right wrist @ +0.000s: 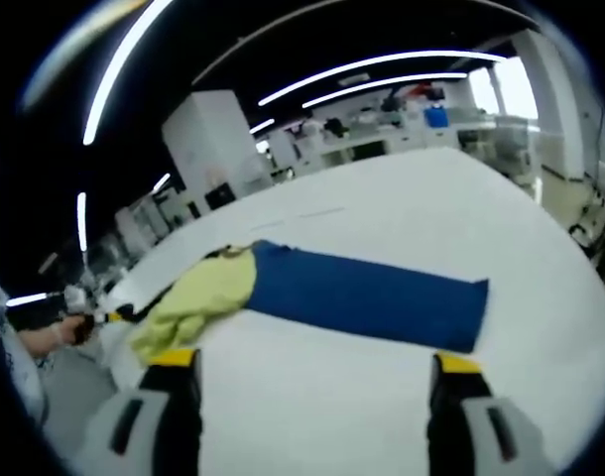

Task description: Fold the garment on the visible template until the final outline fits inside the template.

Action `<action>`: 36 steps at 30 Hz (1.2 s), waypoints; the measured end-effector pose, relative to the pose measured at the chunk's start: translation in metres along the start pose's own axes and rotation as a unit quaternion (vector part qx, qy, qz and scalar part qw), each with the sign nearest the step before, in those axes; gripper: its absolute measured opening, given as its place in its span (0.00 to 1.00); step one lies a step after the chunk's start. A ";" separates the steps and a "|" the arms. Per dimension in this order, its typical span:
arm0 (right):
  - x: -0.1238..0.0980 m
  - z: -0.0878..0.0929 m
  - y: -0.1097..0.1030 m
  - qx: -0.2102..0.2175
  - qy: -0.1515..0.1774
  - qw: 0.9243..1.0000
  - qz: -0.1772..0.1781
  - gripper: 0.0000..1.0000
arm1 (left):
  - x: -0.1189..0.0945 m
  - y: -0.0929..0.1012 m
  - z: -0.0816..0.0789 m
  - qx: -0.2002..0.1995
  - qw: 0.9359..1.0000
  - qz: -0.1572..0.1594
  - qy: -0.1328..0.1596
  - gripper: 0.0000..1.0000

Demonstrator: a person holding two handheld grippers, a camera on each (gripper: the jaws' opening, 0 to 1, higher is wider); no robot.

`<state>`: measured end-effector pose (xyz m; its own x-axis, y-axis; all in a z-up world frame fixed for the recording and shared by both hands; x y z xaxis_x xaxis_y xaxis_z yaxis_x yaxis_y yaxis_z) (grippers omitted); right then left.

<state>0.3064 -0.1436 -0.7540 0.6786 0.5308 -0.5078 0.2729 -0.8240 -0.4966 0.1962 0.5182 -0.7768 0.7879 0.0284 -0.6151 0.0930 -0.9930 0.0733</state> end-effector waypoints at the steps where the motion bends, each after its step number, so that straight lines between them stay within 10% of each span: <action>1: 0.000 0.000 0.000 0.000 0.000 1.000 0.000 0.96 | 0.000 0.000 0.002 -0.004 1.000 0.004 -0.006 0.00; 16: -0.001 0.005 0.000 0.005 0.000 1.000 0.000 0.96 | -0.009 0.003 0.019 -0.022 0.998 0.047 -0.041 0.03; 29: 0.000 0.006 -0.001 0.007 0.002 1.000 0.000 0.96 | -0.006 -0.028 0.018 -0.035 0.999 0.004 -0.040 0.48; 36: -0.004 0.004 -0.002 0.008 0.005 1.000 0.002 0.96 | 0.012 -0.053 0.016 0.024 0.998 -0.033 -0.053 0.30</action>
<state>0.3005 -0.1440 -0.7536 0.6860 0.5250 -0.5038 0.2590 -0.8232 -0.5052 0.1908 0.5697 -0.8011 0.7114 0.0834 -0.6978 0.1113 -0.9938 -0.0053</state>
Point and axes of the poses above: the point that each gripper's makers call its tool centre point, and the gripper's own axes: x roughly forward along the fingers, y roughly to its right, z roughly out of its underside, the point moved 5 cm from there along -x, roughly backward along the fingers, and after that the axes turned 11 degrees about x, right-handed, at the moved point
